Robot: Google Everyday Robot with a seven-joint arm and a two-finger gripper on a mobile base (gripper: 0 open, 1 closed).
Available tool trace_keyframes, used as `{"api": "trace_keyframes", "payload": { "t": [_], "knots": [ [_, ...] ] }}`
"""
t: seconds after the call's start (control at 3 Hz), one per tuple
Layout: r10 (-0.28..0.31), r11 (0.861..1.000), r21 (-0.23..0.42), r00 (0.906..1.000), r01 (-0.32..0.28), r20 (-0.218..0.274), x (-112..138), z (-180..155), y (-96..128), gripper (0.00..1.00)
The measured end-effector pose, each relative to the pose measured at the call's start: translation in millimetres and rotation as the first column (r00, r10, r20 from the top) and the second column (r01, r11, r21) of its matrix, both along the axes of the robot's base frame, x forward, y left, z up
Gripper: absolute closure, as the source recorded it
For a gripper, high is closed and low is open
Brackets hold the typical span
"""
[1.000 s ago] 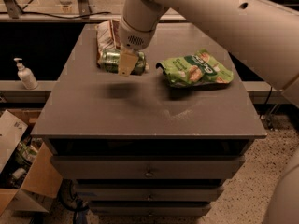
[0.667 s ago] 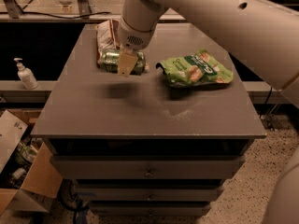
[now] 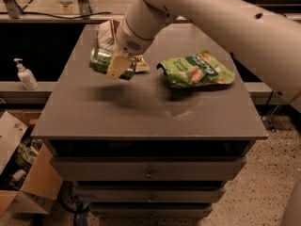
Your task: Place green can upright
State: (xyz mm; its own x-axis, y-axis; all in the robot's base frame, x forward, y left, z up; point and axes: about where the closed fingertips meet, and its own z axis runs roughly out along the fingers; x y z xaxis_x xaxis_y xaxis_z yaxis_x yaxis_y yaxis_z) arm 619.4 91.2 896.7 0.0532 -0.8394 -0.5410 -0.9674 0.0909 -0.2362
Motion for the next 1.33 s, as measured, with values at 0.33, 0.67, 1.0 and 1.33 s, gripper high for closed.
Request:
{"api": "trace_keyframes", "payload": {
  "t": [0.33,0.67,1.0,1.33],
  "knots": [
    [-0.011,0.98,0.196,0.9998,0.014,-0.014,-1,4,19,1.0],
    [-0.043,0.934,0.354,0.9989,0.047,-0.021,-5,10,26,1.0],
    [-0.098,0.859,0.5,0.9941,0.109,-0.048,-15,8,25,1.0],
    [-0.143,0.785,0.596,0.9858,0.167,-0.088,-23,-1,18,1.0]
  ]
}}
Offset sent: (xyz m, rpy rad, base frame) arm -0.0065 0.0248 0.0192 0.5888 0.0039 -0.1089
